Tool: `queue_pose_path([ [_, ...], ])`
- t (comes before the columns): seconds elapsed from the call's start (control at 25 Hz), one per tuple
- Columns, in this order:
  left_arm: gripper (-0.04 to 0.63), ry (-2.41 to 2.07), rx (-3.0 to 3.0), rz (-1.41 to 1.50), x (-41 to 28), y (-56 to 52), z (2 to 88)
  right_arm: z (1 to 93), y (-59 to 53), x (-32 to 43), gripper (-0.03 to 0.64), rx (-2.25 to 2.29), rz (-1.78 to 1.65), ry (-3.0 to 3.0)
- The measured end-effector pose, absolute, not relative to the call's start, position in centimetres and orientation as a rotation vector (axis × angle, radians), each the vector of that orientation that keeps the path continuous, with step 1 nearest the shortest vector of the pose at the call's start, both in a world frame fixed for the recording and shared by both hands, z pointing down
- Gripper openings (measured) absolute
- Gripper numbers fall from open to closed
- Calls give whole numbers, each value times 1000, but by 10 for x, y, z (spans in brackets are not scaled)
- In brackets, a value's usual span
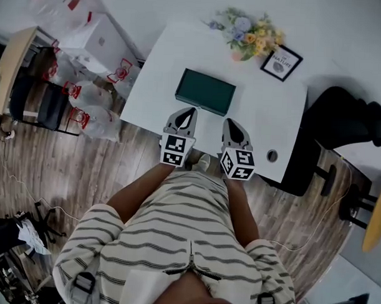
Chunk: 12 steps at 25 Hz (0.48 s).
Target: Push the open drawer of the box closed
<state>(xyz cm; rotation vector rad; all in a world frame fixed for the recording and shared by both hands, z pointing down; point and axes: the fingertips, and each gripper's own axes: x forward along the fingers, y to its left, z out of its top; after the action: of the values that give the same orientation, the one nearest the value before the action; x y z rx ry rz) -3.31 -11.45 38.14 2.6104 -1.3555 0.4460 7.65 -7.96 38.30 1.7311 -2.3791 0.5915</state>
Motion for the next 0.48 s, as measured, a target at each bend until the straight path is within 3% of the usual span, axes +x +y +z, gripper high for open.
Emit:
queue_pose_path([
  [0.48,2,-1304,2711,357,-17,-105,340,339,-76,86,9,1790,444,-2449],
])
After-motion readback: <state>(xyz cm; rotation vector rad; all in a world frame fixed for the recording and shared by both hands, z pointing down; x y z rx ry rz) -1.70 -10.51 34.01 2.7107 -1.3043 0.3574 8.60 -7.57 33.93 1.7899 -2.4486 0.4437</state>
